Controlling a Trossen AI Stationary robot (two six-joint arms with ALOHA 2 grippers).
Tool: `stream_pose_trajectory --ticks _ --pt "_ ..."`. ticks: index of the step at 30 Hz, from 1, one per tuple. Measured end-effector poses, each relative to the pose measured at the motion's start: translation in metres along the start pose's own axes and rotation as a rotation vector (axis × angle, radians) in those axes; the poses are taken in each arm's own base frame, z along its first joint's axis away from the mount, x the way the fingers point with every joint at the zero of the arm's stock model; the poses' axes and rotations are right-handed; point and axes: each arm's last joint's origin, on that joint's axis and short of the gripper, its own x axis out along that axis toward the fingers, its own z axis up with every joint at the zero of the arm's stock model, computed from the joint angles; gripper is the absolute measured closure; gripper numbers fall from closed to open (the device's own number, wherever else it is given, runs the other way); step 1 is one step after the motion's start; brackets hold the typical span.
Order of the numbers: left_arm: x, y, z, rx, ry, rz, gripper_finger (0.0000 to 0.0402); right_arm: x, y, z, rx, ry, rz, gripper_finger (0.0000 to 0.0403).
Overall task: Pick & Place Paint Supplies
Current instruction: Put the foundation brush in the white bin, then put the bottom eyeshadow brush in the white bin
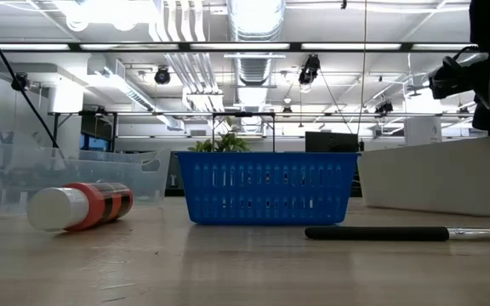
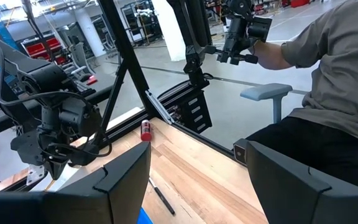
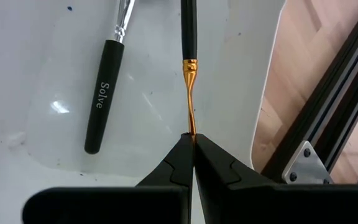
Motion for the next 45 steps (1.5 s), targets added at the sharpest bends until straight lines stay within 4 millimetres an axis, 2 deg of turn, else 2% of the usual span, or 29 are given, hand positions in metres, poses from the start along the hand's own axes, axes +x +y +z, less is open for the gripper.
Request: stream_pose_trajectory --ticks 12,26,30,38,45 --pt "0.0 0.0 -0.0002 0.0 0.002 0.001 0.0133 -0.0004 0.0033 0.0024 -0.041 -0.077 0.02 0.0394" --pt "0.0 0.0 -0.0002 0.0 0.003 0.001 0.0132 -0.0005 0.0046 0.0027 -0.044 -0.081 0.031 0.039" --pt "0.0 0.0 -0.0003 0.0 0.003 0.001 0.0132 -0.0005 0.0047 0.0028 -0.043 -0.084 0.032 0.0359" --pt "0.0 0.0 -0.0003 0.0 0.003 0.001 0.0132 -0.0006 0.0046 0.0035 -0.053 -0.108 0.026 0.0257" --pt "0.0 -0.0001 -0.0003 0.0 0.004 0.001 0.0132 -0.0007 0.0051 0.0036 -0.051 -0.109 0.03 0.022"
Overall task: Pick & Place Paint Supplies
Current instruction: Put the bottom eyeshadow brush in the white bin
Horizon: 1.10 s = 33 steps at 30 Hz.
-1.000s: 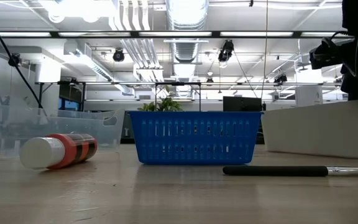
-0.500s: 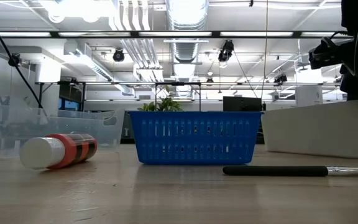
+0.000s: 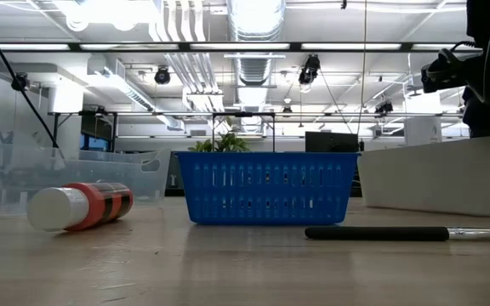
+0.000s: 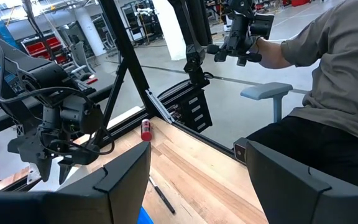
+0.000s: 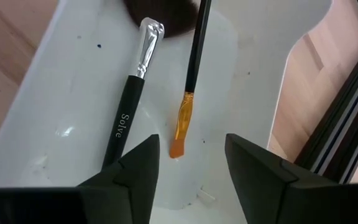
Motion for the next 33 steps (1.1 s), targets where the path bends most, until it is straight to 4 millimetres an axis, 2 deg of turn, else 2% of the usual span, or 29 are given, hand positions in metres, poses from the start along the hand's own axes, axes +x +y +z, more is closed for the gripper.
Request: stream_pose_trajectory --ticks 6,19,33 --pt "0.0 0.0 0.0 0.0 0.0 0.0 0.0132 -0.003 0.002 0.001 0.0 -0.004 0.014 0.0218" --pt "0.0 0.0 0.0 0.0 0.001 -0.001 0.0132 -0.033 0.011 0.001 -0.018 -0.119 0.097 0.0217" --pt "0.0 0.0 0.0 0.0 0.003 -0.001 0.0132 -0.047 0.0 0.007 0.071 -0.289 0.129 0.0222"
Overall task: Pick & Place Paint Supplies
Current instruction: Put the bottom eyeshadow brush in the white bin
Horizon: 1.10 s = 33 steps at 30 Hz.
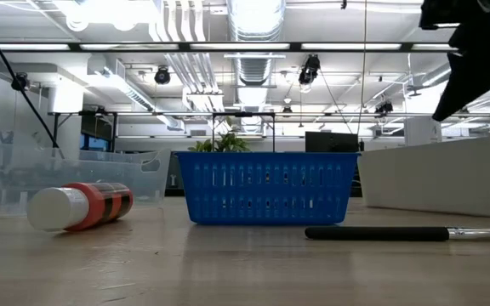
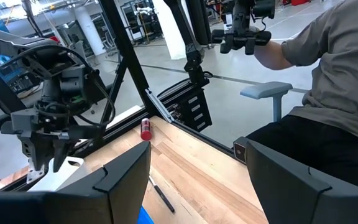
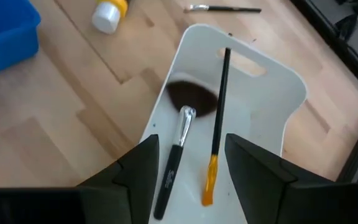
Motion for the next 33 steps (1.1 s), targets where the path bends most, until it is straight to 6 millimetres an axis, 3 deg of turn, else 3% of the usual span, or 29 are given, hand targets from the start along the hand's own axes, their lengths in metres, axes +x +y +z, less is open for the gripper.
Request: stream_pose_trajectory --ticks 3,9,23,33 --pt "0.0 0.0 0.0 0.0 0.0 0.0 0.0132 0.004 -0.002 0.004 0.015 0.001 -0.019 0.0257" --pt "0.0 0.0 0.0 0.0 0.0 0.0 0.0132 0.016 -0.007 0.016 0.028 0.031 -0.06 0.0381" --pt "0.0 0.0 0.0 0.0 0.0 0.0 0.0133 0.06 -0.018 0.056 0.04 0.125 -0.008 0.0396" --pt "0.0 0.0 0.0 0.0 0.0 0.0 0.0133 0.085 -0.028 0.061 0.053 0.204 0.042 0.0396"
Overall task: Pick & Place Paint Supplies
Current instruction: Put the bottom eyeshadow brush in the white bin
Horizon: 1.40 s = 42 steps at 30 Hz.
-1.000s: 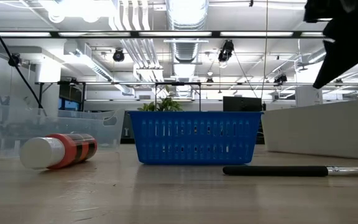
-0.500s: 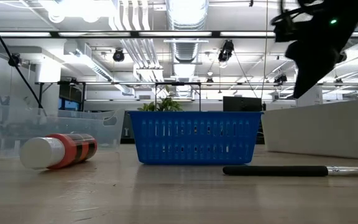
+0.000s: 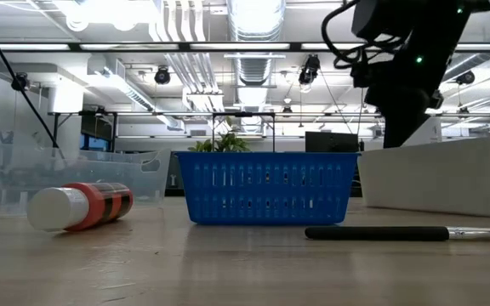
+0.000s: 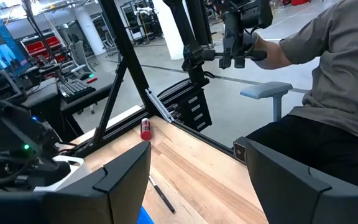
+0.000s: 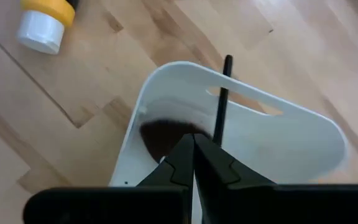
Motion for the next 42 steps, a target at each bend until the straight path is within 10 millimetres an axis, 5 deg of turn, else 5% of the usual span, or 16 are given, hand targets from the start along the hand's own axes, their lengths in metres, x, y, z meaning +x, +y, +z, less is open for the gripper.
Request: stream_pose_trajectory --ticks 12,42 --pt "0.0 0.0 0.0 0.0 0.0 0.0 0.0133 0.022 -0.01 0.014 0.012 -0.035 0.05 0.0396" --pt "0.0 0.0 0.0 0.0 0.004 -0.001 0.0132 0.019 -0.002 0.017 -0.02 -0.103 0.096 0.0395"
